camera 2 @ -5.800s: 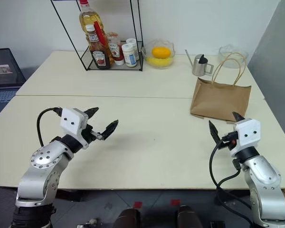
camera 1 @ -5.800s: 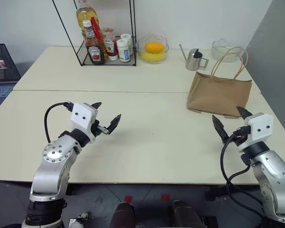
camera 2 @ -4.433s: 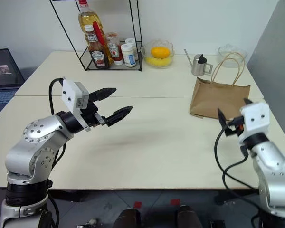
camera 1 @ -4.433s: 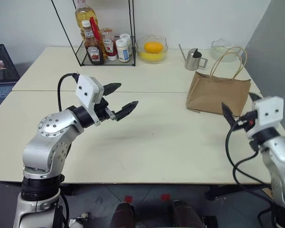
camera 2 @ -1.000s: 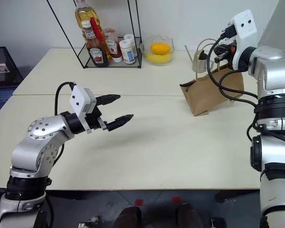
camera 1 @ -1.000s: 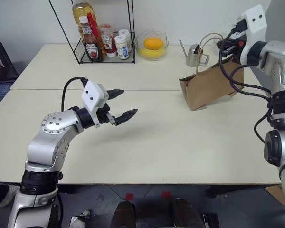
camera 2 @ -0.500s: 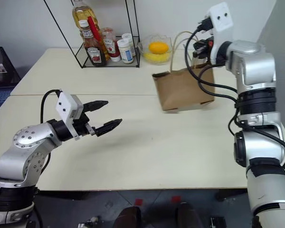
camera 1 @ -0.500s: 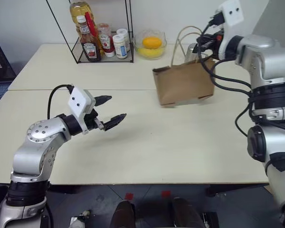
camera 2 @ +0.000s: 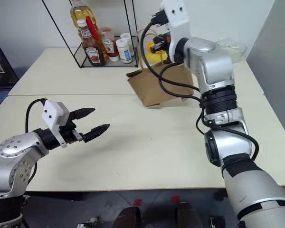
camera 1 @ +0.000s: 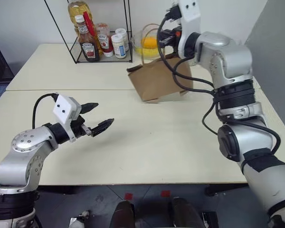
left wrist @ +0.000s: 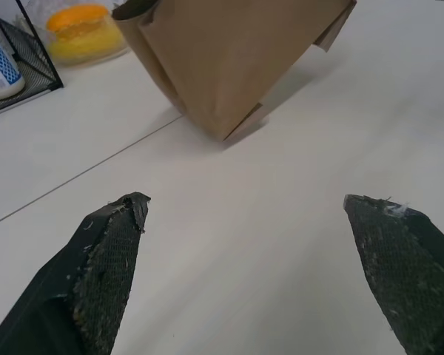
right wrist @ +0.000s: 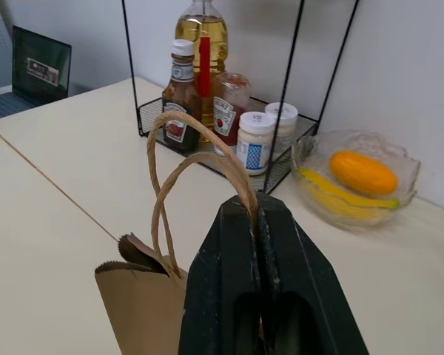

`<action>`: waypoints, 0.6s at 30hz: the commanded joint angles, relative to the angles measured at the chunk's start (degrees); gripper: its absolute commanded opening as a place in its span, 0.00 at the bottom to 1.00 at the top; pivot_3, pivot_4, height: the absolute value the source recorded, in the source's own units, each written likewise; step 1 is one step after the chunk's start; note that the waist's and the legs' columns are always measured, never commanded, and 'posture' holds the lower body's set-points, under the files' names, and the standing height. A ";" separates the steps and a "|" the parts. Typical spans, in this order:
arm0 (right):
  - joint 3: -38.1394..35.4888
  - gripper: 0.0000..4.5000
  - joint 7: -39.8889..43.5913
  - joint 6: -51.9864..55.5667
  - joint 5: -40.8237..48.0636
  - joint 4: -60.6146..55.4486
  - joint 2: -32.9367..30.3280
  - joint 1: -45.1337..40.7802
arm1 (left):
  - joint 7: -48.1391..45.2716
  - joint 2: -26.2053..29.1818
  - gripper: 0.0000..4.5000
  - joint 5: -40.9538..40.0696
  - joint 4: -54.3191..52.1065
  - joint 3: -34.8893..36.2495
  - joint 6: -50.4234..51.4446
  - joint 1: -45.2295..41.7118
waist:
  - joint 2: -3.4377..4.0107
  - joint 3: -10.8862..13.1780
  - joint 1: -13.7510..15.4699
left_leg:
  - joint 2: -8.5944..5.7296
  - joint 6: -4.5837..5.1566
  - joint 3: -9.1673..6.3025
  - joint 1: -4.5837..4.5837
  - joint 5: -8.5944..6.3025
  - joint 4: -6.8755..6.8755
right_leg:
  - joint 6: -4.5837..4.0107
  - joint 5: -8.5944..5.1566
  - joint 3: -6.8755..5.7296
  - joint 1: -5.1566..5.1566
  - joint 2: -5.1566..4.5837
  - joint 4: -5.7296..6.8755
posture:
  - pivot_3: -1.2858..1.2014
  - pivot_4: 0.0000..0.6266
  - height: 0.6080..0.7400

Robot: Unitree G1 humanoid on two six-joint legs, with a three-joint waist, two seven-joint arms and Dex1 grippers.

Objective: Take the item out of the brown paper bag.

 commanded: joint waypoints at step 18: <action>-0.57 0.00 -4.35 1.46 3.28 -8.39 8.05 0.71 | -0.07 1.46 1.00 -0.33 -0.37 4.10 -1.44 2.25 | -0.04 -0.01 0.05 | 0.01 0.00 -0.03 -0.03 0.00 0.01 | 0.00 0.00 -0.03 -0.02 0.00 0.02 | 0.52 0.24 1.00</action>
